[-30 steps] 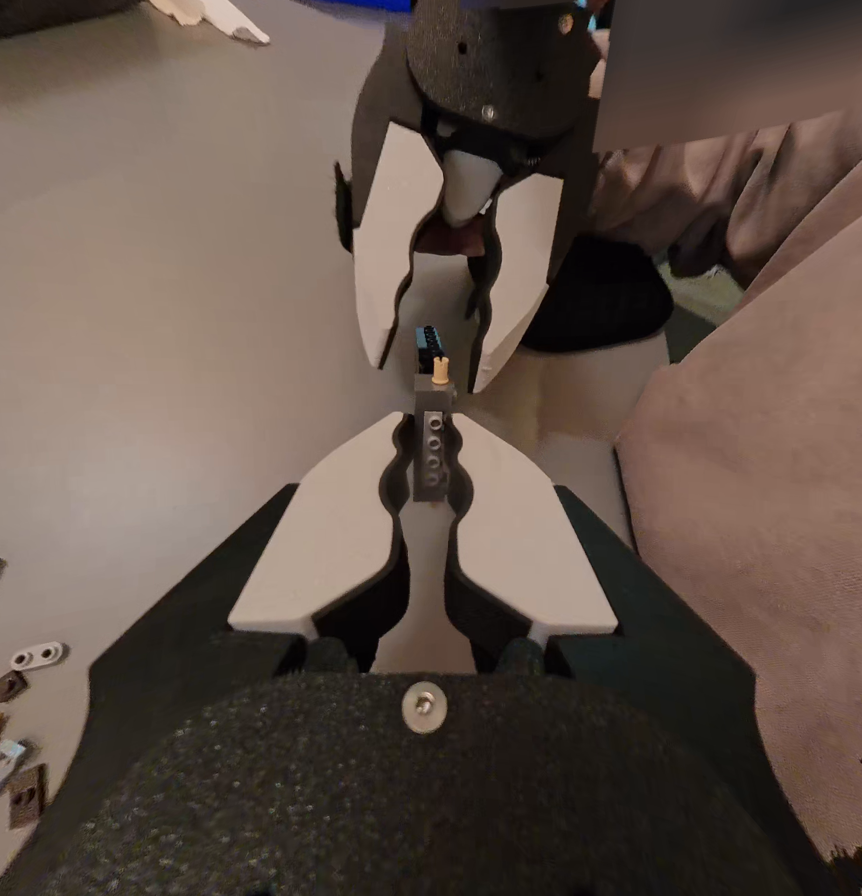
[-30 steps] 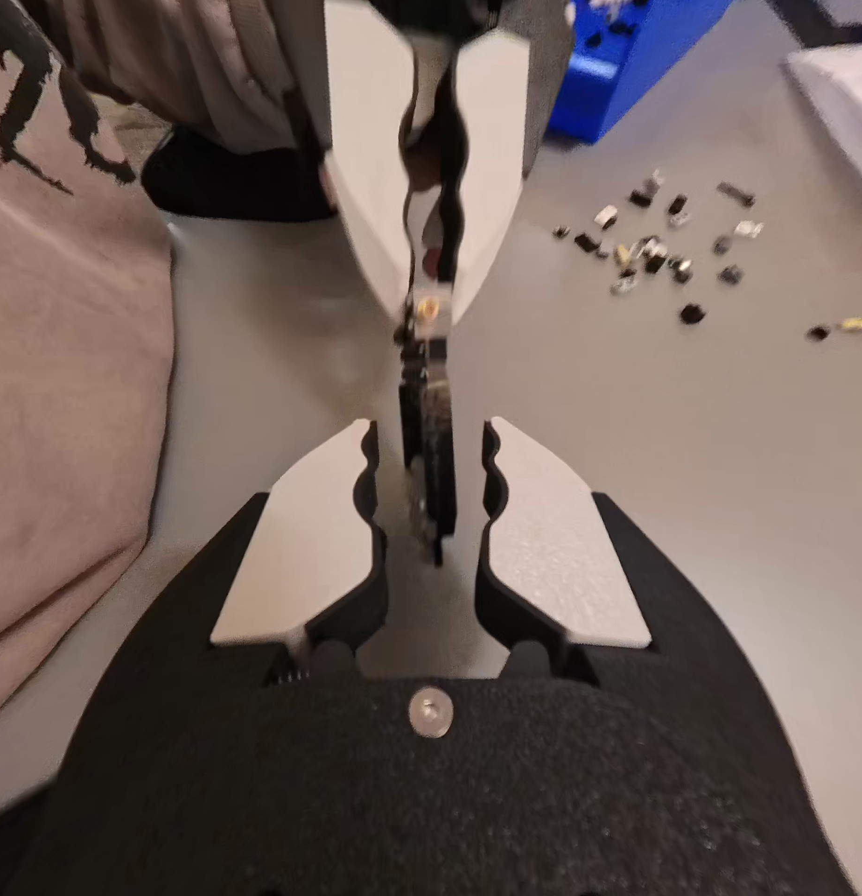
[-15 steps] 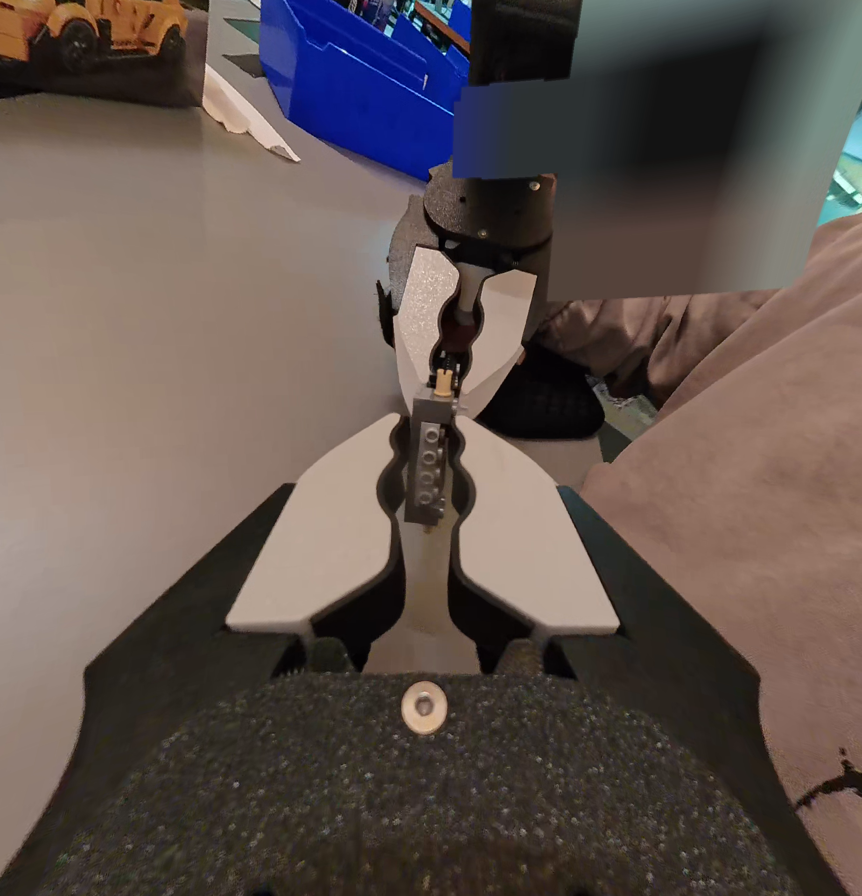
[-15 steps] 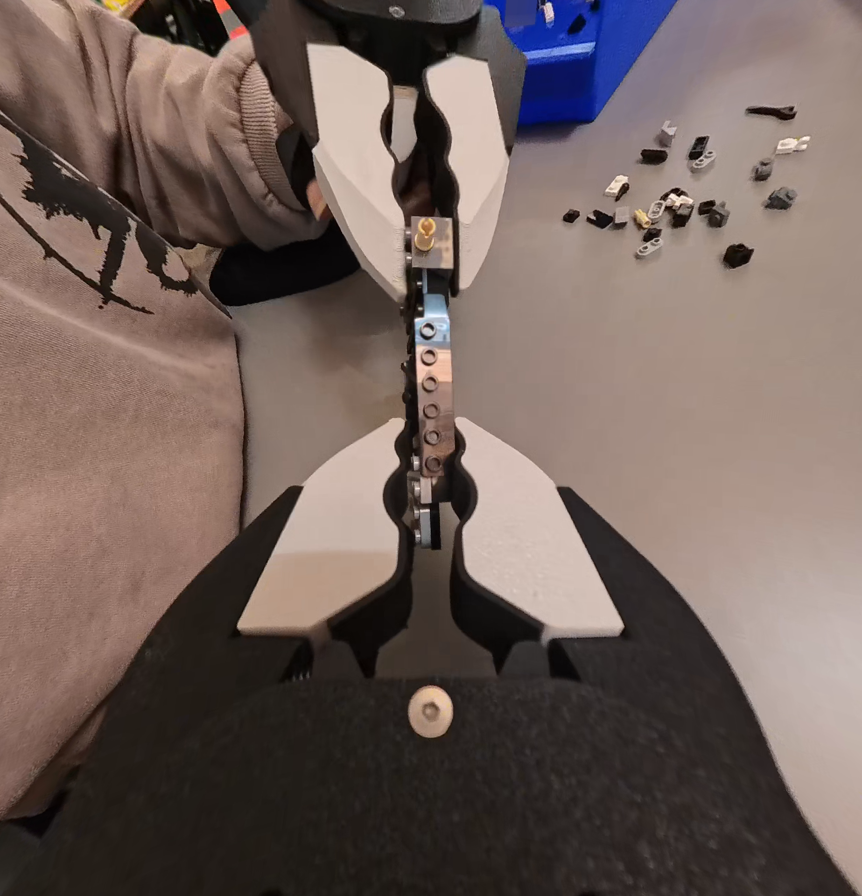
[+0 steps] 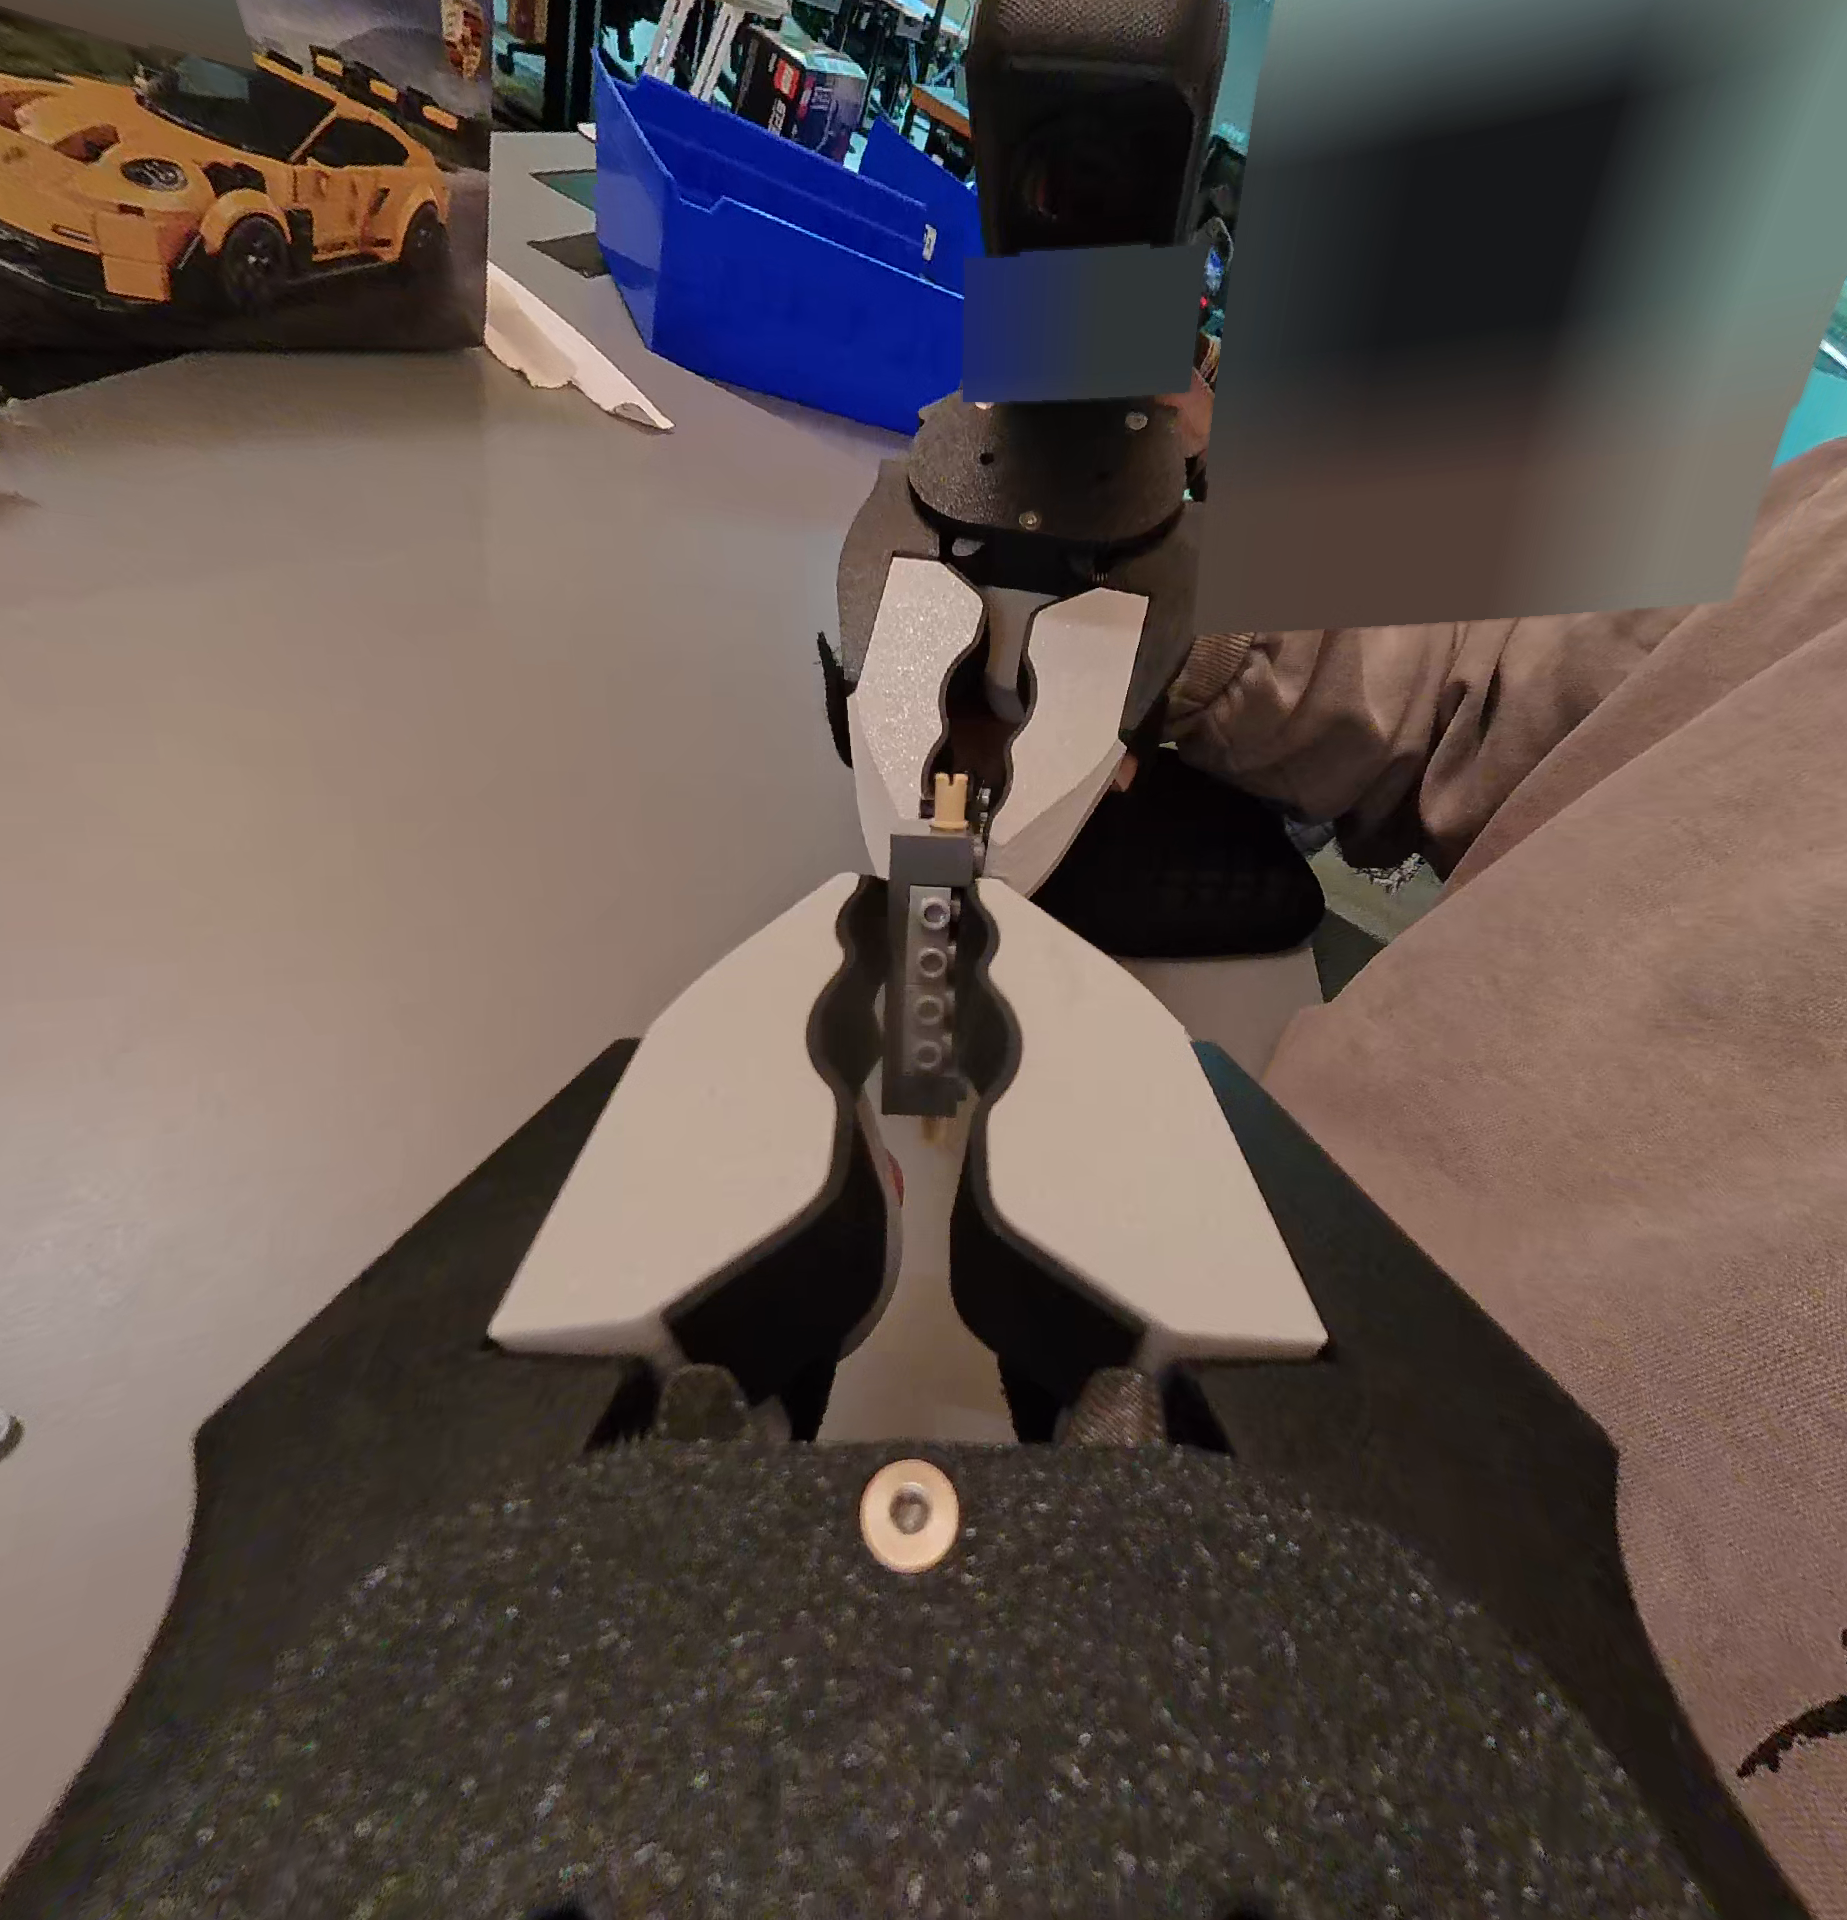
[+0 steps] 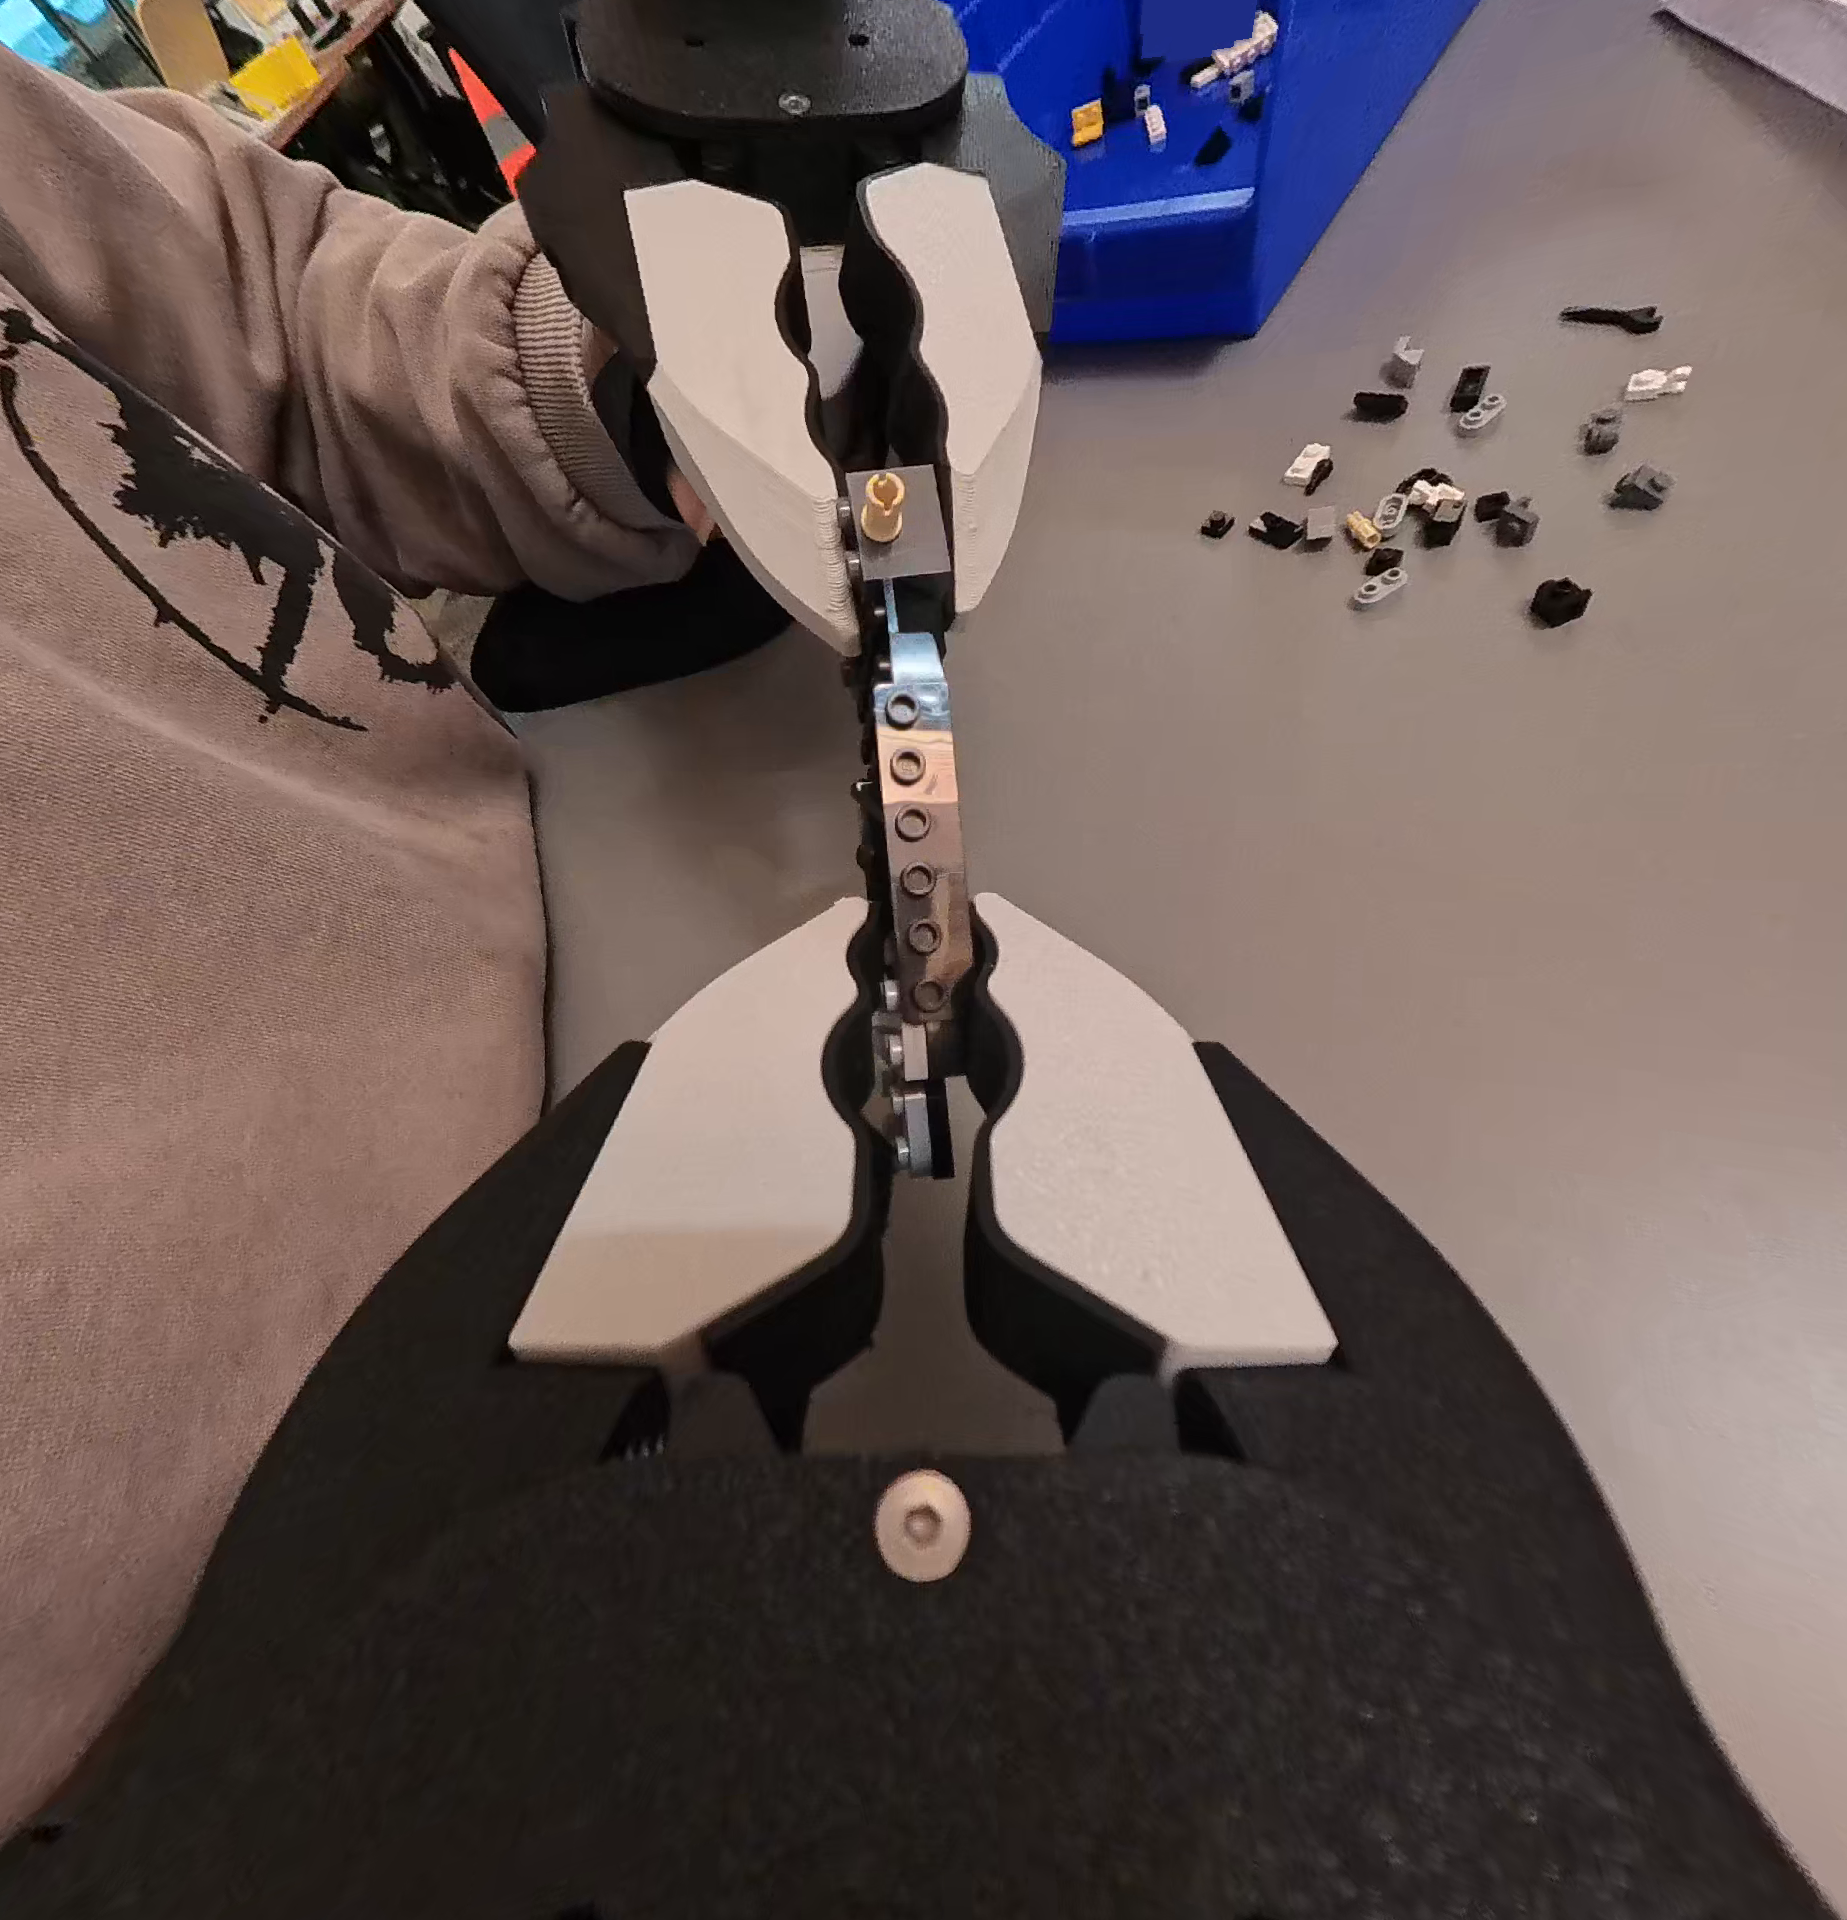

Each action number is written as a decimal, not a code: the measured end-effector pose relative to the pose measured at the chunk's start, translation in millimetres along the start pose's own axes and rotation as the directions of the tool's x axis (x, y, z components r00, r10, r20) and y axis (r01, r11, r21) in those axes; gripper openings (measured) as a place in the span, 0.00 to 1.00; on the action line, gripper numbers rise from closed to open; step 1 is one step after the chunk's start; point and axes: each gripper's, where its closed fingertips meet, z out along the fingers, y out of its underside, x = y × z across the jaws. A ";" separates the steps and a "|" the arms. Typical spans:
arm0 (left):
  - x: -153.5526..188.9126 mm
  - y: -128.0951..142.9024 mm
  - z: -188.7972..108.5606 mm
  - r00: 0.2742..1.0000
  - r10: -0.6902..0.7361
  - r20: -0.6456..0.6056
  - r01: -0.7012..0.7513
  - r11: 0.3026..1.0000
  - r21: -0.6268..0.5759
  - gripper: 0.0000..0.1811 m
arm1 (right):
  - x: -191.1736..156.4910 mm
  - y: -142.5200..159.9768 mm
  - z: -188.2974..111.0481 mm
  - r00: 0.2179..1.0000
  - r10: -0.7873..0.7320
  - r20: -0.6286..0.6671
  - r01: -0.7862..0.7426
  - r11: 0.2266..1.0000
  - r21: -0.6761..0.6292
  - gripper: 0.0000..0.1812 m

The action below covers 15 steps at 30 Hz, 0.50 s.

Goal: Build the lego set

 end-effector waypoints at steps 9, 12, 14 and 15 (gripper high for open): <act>14.7 -10.0 -7.0 0.993 0.050 -0.108 -0.045 0.998 0.054 0.10 | -8.5 -10.6 -3.4 0.998 -0.065 -0.008 0.065 0.998 0.026 0.07; 20.1 -3.7 -6.2 0.986 0.121 -0.119 -0.120 0.993 0.015 0.10 | -14.7 -17.1 -4.8 0.994 -0.107 -0.015 0.107 0.994 0.036 0.07; 21.8 -6.7 -5.4 0.985 0.139 -0.105 -0.136 0.990 0.038 0.07 | -16.7 -17.3 -4.4 0.993 -0.120 -0.015 0.120 0.993 0.014 0.07; 22.1 -9.0 -5.7 0.987 0.115 -0.112 -0.111 0.993 0.046 0.07 | -17.2 -17.8 -4.3 0.992 -0.128 -0.016 0.128 0.992 0.012 0.07</act>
